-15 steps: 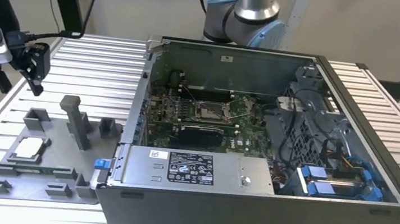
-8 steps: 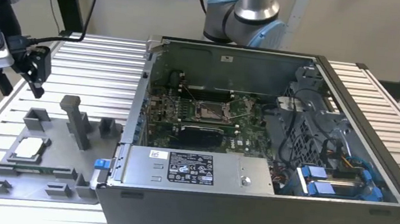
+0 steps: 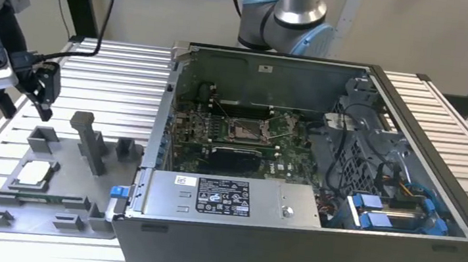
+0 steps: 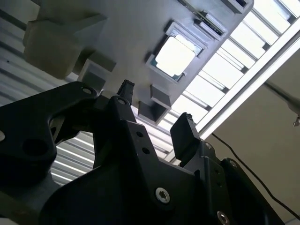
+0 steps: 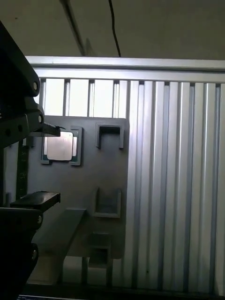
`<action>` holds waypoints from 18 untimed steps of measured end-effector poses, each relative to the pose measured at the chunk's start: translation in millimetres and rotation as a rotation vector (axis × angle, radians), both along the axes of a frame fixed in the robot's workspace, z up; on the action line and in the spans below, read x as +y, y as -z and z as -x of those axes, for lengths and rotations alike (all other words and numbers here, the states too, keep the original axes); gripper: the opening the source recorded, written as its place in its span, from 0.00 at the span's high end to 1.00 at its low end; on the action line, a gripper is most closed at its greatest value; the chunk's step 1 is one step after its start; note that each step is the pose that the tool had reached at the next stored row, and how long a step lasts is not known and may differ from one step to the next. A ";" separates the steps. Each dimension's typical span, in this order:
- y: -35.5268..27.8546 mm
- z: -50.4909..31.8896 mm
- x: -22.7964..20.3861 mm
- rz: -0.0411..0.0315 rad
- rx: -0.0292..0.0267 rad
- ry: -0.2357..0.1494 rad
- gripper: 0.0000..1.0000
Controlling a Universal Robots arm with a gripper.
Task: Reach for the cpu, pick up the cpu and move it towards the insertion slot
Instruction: 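Pick up the cpu and move it towards the insertion slot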
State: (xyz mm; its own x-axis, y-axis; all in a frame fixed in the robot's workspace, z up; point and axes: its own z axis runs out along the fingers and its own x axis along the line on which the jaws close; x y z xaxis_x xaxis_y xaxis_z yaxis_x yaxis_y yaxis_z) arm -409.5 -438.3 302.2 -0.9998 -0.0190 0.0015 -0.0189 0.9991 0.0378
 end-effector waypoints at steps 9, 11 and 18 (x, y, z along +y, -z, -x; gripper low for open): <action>13.7 0.7 -2.8 0.0000 0.0000 0.000 0.00; 16.8 0.8 -3.4 0.0000 -0.0001 0.000 0.00; 27.3 1.1 -5.3 0.0000 -0.0001 0.000 0.00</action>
State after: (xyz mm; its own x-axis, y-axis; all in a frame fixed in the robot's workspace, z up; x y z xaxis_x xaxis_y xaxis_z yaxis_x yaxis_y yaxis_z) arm -410.7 -443.5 274.9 -0.9998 -0.0189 0.0014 -0.0189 0.9991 0.0379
